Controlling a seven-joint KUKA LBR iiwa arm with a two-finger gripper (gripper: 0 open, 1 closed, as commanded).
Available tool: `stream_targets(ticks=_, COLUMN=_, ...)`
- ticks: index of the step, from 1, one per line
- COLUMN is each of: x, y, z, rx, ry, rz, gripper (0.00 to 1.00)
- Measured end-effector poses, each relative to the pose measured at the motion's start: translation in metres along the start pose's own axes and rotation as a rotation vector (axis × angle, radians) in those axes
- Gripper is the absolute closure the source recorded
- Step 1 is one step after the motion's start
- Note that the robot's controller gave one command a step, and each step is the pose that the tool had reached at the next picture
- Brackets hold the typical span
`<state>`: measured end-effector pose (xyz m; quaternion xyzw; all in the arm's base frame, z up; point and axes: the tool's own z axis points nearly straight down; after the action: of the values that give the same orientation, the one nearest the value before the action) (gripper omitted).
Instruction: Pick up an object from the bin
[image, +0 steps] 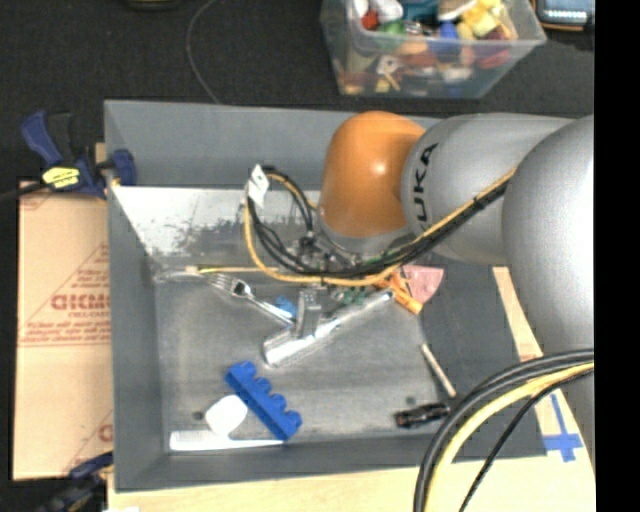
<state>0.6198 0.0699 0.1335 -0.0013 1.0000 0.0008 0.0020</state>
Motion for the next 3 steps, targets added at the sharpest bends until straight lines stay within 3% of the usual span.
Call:
stream_targets(ticks=1, x=0.016, y=-0.02, z=0.06, rx=-0.001, ry=0.005, rz=0.118, gripper=0.0)
stream_targets(ticks=2, x=0.004, y=-0.006, z=0.059, rx=-0.004, ry=-0.013, rz=0.182, gripper=0.0)
stream_targets(ticks=3, x=0.019, y=-0.006, z=0.061, rx=-0.003, ry=-0.006, rz=0.208, gripper=0.0)
